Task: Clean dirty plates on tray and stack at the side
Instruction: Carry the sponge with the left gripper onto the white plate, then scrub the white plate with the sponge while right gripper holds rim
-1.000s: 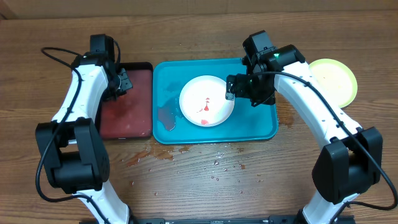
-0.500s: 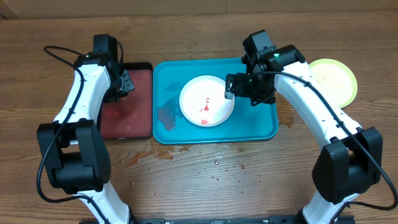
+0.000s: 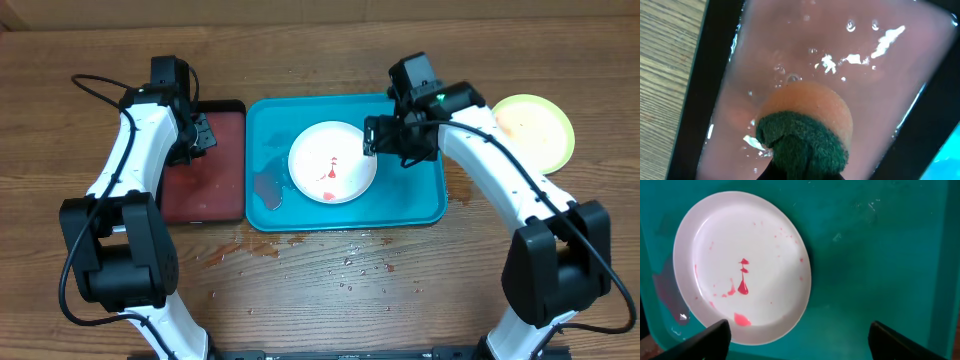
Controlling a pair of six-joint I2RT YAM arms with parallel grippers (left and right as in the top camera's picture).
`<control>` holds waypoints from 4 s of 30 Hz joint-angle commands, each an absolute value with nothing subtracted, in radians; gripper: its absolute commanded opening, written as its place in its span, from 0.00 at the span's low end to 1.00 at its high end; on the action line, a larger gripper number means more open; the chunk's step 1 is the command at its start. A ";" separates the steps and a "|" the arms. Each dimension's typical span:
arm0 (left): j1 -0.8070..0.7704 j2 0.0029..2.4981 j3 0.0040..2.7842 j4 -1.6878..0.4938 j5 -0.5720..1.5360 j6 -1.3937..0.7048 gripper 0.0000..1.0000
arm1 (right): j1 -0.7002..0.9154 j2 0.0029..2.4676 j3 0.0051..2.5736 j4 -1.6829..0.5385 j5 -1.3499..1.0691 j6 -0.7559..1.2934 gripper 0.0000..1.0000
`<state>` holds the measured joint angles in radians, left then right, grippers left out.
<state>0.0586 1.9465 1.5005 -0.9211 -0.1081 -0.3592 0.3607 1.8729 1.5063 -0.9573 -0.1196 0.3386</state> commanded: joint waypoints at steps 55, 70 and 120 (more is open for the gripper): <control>-0.369 1.868 1.523 -0.850 0.001 -0.402 0.04 | 0.420 2.015 1.314 -0.567 -0.189 0.626 0.04; -0.454 2.054 1.523 -0.745 0.079 -0.487 0.04 | 0.420 2.015 1.314 -0.573 -0.191 0.624 0.04; -0.451 2.162 1.522 -0.619 0.045 -0.374 0.04 | 0.420 2.015 1.314 -0.576 -0.200 0.620 0.04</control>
<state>-0.4519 2.1349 1.5272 -0.6266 0.0341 -0.3820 0.4194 2.0171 1.3159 -0.5762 -0.1978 0.6174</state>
